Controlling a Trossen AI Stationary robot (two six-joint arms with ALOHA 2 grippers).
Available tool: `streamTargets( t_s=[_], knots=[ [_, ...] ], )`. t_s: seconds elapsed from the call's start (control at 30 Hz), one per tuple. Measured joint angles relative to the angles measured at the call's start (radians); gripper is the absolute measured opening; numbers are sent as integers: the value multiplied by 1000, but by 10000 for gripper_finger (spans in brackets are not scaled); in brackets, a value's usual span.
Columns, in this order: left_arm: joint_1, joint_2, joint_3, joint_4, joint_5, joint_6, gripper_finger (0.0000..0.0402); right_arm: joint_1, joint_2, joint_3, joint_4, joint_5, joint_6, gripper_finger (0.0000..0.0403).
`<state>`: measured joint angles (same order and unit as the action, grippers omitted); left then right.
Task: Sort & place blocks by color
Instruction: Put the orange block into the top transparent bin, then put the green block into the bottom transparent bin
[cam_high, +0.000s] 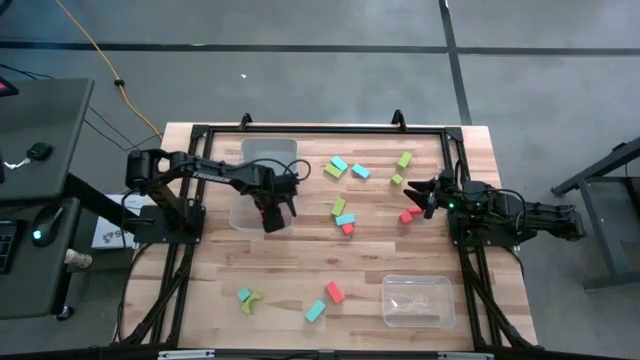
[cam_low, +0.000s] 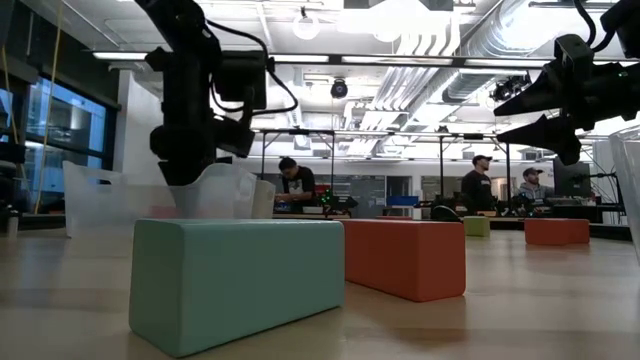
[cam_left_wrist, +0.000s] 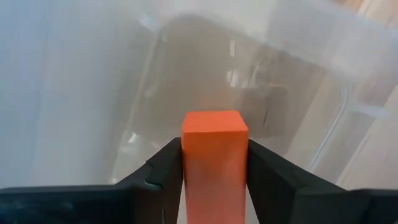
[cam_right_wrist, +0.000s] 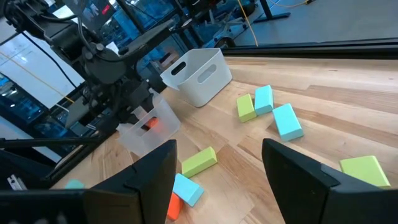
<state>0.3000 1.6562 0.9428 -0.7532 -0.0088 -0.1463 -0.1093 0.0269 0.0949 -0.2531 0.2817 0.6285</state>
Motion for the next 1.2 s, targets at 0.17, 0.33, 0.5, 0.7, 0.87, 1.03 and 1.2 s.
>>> streamTargets(
  t_s=[0.17,0.33,0.5,0.7,0.87,1.03,1.2],
  knots=[
    [1,0,31,-7,6,0,161,0,0,0,0,0,0,227],
    [1,0,64,-48,28,2,181,0,0,0,22,-1,57,227],
    [1,0,112,-133,16,45,185,-1,0,0,88,0,90,227],
    [0,-1,184,-207,-6,53,185,-2,0,0,278,39,147,227],
    [0,-1,244,-276,-38,55,185,-2,0,0,475,100,29,227],
    [0,-7,294,-330,-83,72,185,-2,0,5,645,144,-38,227],
    [0,-56,329,-348,-134,85,186,-2,7,62,638,147,-108,227]
  ],
)
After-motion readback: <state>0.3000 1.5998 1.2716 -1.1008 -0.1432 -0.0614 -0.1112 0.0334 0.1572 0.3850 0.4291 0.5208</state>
